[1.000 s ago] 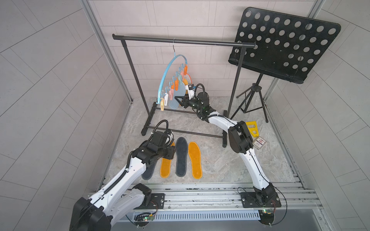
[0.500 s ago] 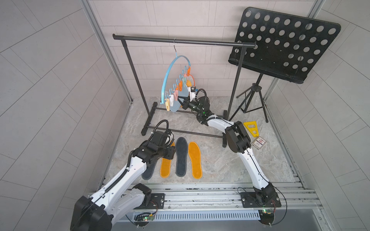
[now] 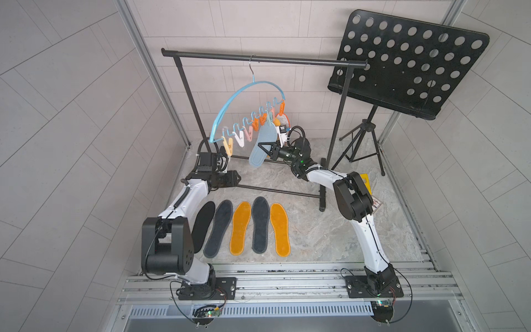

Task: Take the shoe insoles off the hanger
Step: Remove the insole from the hanger.

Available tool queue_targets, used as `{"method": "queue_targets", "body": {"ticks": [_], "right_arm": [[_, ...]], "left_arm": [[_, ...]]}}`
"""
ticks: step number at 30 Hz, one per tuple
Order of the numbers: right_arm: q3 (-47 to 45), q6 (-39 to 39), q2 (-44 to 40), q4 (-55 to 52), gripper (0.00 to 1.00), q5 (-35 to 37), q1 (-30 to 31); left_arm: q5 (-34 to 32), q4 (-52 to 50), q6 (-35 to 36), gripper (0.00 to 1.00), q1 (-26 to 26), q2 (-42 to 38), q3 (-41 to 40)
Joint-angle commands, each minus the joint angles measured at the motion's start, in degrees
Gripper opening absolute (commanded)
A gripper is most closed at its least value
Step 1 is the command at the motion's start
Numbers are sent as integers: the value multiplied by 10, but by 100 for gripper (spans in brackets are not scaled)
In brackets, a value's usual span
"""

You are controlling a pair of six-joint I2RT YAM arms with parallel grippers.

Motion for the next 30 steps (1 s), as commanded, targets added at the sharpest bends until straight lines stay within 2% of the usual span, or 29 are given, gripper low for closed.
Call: {"method": "queue_targets", "body": {"ticks": [1, 6, 9, 15, 17, 19, 24, 30], "right_arm": [[9, 0, -22, -34, 0, -45, 1], [24, -6, -18, -66, 0, -77, 0], [25, -7, -19, -77, 0, -84, -3], [26, -6, -18, -83, 0, -90, -7], [29, -5, -18, -85, 0, -92, -9], [29, -6, -16, -89, 0, -92, -12], [33, -5, -12, -89, 0, -100, -17], [55, -10, 4, -94, 0, -119, -29]], "left_arm": [[78, 43, 15, 58, 14, 10, 69], [174, 65, 11, 59, 21, 80, 179], [200, 91, -3, 60, 21, 112, 225], [260, 231, -81, 61, 19, 156, 262], [261, 255, -90, 61, 13, 163, 263], [258, 245, -74, 60, 10, 162, 255], [240, 251, -46, 58, 6, 129, 166], [179, 151, 83, 58, -13, 22, 61]]}}
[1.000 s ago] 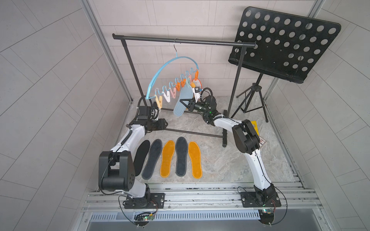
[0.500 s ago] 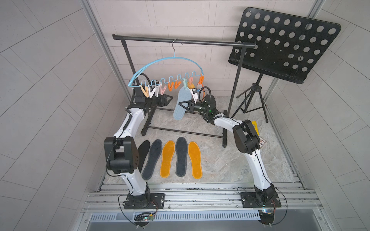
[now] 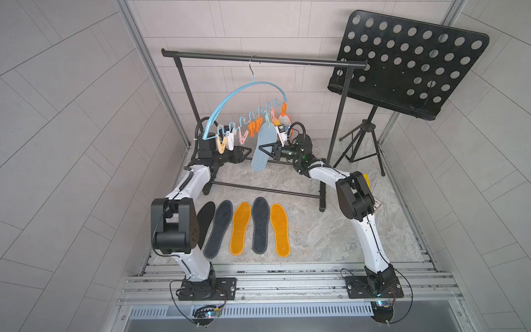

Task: Take the shoe insoles off the hanger
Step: Remove the insole from the hanger.

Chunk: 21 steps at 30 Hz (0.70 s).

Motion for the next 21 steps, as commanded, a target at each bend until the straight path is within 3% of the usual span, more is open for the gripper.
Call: {"method": "queue_targets", "body": {"ticks": [1, 5, 8, 10, 13, 21], "right_arm": [[19, -4, 7, -13, 0, -24, -11], [28, -6, 14, -7, 0, -33, -16], [44, -13, 27, 2, 0, -39, -14], [63, -10, 39, 2, 0, -39, -12], [99, -4, 61, -9, 0, -40, -6], [184, 20, 115, -27, 0, -64, 31]], "left_arm": [[-38, -48, 88, 58, -9, -70, -27], [-83, -42, 89, 60, 5, -74, -29], [-90, -98, 108, 60, 19, -21, 56], [-129, -150, 109, 58, 24, 8, 119], [-152, -170, 103, 58, 33, 20, 161], [-181, -192, 75, 57, 70, -41, 146]]}}
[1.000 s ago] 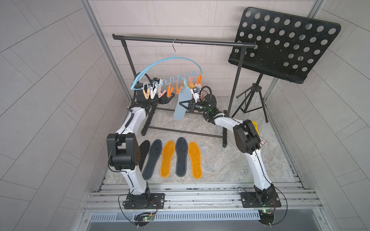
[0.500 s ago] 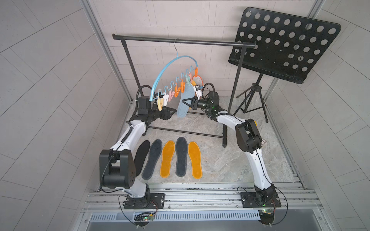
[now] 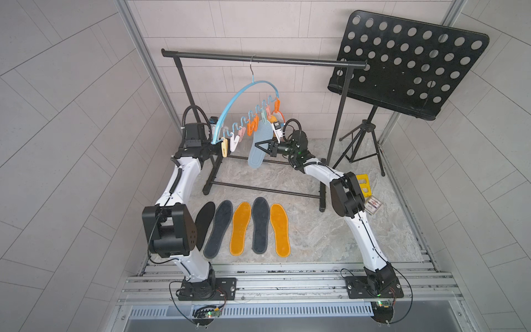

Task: Take the shoe insoles off the hanger
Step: Remove the insole from the hanger.

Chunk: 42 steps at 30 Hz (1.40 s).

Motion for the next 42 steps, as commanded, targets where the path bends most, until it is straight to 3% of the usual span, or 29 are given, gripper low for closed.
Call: {"method": "queue_targets", "body": {"ticks": [1, 7, 12, 16, 26, 33, 42], "right_arm": [[28, 16, 15, -2, 0, -28, 23], [80, 60, 40, -1, 0, -51, 51], [91, 98, 43, 13, 0, -63, 55], [83, 104, 32, 8, 0, -71, 55], [68, 94, 17, -10, 0, -74, 53], [63, 92, 14, -14, 0, -74, 52], [51, 95, 2, -18, 0, -75, 52]], "left_arm": [[-16, -16, -5, 57, 14, -57, -13], [53, -15, -10, 58, 22, -101, -22], [157, 53, -45, 60, 22, -72, -7], [228, 150, -110, 61, 22, -20, 12], [287, 413, -296, 61, 6, 65, 37], [331, 406, -298, 63, -30, 84, 71], [334, 307, -228, 60, -56, 102, 108]]}}
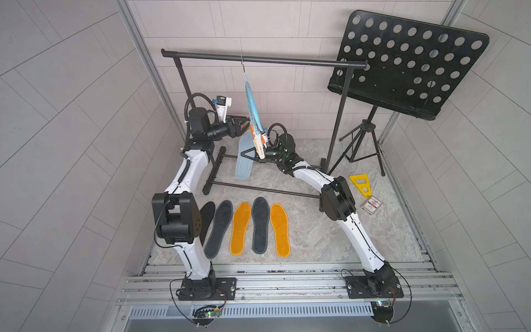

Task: Take the shoe insoles off the hanger
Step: Remove the insole from the hanger, then open the clamp at the hanger.

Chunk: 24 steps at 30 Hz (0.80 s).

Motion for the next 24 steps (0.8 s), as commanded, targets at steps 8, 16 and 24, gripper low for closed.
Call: {"method": "queue_targets", "body": {"ticks": [8, 16, 24], "right_arm": [[-16, 6, -40, -9, 0, -11, 1], [-19, 2, -42, -16, 0, -7, -2], [-20, 3, -44, -16, 0, -4, -9]], "left_arm": [[24, -25, 22, 53, -20, 20, 39], [12, -72, 51, 57, -23, 6, 43], [8, -142, 103, 63, -2, -23, 42]]}}
